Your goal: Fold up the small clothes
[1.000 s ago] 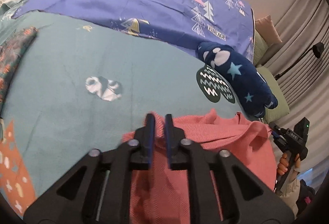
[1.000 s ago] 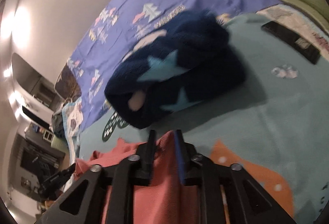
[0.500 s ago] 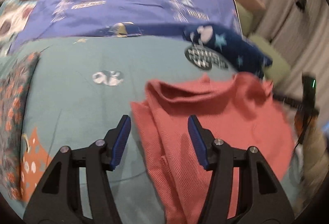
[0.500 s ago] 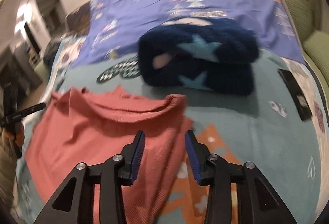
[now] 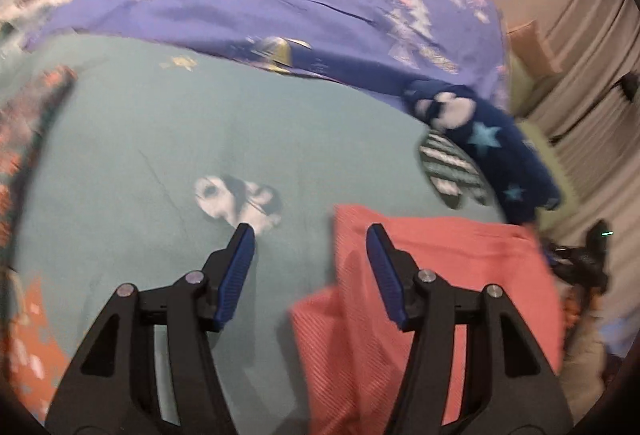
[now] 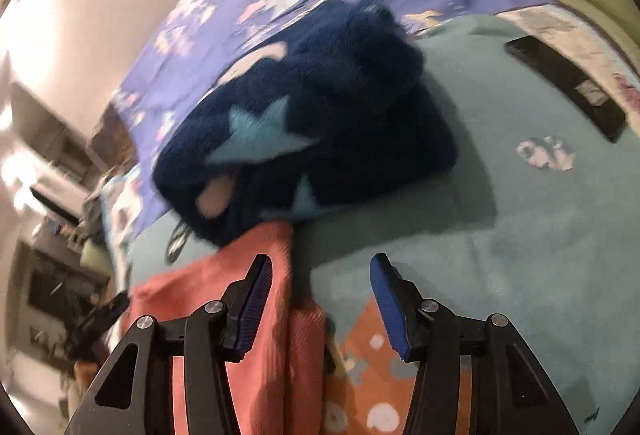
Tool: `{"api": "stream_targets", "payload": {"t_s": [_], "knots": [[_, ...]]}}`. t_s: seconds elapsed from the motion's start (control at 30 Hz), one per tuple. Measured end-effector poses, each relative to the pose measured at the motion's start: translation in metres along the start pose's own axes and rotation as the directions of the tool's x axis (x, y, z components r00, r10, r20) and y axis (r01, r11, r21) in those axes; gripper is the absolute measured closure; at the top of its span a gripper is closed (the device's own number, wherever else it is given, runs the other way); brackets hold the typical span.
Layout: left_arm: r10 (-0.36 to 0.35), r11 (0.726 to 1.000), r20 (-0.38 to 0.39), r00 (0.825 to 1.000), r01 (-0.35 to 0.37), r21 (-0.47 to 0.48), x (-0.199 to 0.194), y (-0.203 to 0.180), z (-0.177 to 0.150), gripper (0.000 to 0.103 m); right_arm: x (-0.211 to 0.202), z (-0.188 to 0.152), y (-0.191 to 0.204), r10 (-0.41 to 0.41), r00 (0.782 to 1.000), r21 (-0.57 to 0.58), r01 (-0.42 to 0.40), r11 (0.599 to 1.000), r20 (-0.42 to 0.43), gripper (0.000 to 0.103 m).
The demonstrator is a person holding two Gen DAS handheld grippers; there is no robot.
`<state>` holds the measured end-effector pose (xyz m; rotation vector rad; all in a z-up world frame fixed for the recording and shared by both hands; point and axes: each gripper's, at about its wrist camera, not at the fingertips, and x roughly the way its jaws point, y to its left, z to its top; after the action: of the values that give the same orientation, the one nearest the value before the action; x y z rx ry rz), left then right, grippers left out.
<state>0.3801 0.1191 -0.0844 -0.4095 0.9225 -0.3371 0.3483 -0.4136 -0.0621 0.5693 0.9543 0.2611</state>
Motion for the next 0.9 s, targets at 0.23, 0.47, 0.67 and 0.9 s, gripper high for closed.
{"api": "stream_targets", "payload": {"t_s": [0.23, 0.47, 0.67, 0.9], "knots": [[-0.088, 0.994, -0.054, 0.995, 0.091, 0.055, 0.015, -0.021, -0.001, 0.043, 0.009, 0.006, 0.016, 0.081, 0.996, -0.085, -0.084, 0.993, -0.036, 0.049], [-0.035, 0.974, -0.006, 0.999, 0.036, 0.222, 0.012, -0.052, -0.006, 0.099, 0.018, 0.009, 0.022, -0.01, 1.0, -0.124, 0.007, 0.992, -0.019, 0.1], [-0.094, 0.984, 0.123, 0.988, 0.073, 0.164, -0.029, -0.034, 0.001, 0.099, -0.043, -0.002, 0.016, 0.05, 0.991, -0.145, -0.032, 0.989, 0.127, 0.1], [0.01, 1.0, 0.045, 0.999, -0.01, 0.002, 0.007, 0.003, -0.003, 0.098, -0.011, 0.007, -0.015, -0.117, 0.993, -0.037, 0.117, 0.992, 0.009, 0.089]]}}
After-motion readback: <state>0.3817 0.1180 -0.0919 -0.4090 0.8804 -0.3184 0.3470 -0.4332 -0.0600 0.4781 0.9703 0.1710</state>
